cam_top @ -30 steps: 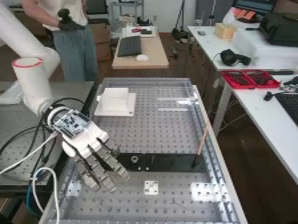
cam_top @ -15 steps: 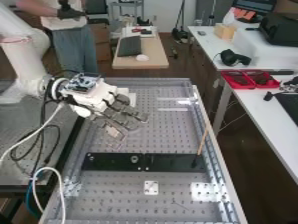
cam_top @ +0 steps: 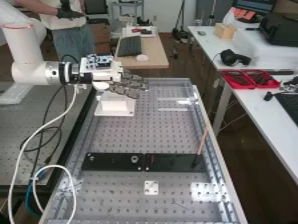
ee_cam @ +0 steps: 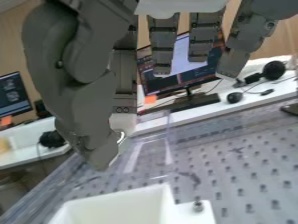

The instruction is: Grab the larger nut and place it in the white container

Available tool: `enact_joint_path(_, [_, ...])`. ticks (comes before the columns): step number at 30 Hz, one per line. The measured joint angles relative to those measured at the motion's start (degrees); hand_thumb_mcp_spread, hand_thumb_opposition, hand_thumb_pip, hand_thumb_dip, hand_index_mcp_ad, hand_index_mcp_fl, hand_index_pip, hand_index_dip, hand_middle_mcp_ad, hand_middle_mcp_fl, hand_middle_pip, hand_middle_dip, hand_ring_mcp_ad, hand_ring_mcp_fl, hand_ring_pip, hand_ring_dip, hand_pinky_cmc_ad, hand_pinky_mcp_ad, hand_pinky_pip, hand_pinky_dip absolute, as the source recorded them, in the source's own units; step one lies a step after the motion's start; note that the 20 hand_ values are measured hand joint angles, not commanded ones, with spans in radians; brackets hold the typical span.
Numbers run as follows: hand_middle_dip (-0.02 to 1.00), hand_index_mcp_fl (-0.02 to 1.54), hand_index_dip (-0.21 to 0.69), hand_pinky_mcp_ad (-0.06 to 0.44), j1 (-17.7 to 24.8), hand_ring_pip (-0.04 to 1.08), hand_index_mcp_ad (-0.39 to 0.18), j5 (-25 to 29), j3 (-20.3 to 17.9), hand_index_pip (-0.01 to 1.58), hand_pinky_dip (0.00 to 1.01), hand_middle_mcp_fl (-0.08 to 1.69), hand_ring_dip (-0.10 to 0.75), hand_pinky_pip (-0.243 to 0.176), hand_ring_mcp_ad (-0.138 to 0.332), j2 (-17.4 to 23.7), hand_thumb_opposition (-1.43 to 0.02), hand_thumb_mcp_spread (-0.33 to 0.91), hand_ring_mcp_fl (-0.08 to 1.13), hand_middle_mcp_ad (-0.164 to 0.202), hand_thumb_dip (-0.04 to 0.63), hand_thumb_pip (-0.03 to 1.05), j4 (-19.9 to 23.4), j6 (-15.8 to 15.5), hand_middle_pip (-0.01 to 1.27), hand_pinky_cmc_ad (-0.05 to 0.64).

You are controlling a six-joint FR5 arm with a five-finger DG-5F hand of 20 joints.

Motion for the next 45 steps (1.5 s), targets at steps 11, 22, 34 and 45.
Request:
enact_joint_path(11, [0.24, 0.45, 0.061, 0.265, 2.29, 0.09, -0.115, -3.83, 0.12, 1.50, 0.44, 0.10, 0.103, -0.106, 0.180, -1.35, -1.02, 0.40, 0.00, 0.075, 0.202, 0.61, -2.74, -0.46, 0.14, 0.340])
enact_joint_path(22, [0.24, 0.02, -0.042, 0.265, 1.76, 0.09, -0.171, -3.69, 2.16, 1.03, 0.48, 0.00, 0.103, -0.106, 0.182, -2.60, -0.93, 0.38, 0.00, 0.077, 0.211, 0.71, -6.75, -2.05, 0.13, 0.340])
enact_joint_path(34, [0.23, 0.02, -0.086, 0.265, -3.65, 0.09, -0.168, -2.47, 4.31, 0.80, 0.57, 0.00, 0.103, -0.110, 0.180, 4.38, -0.87, 0.32, 0.00, 0.077, 0.216, 0.72, -9.82, -1.84, 0.13, 0.340])
enact_joint_path(45, [0.24, 0.02, -0.091, 0.293, -15.48, 0.09, -0.141, -5.64, 11.63, 0.32, 0.63, 0.01, 0.103, -0.126, 0.180, 9.09, -0.82, 0.21, 0.00, 0.075, 0.215, 0.68, -19.72, 1.07, 0.13, 0.349])
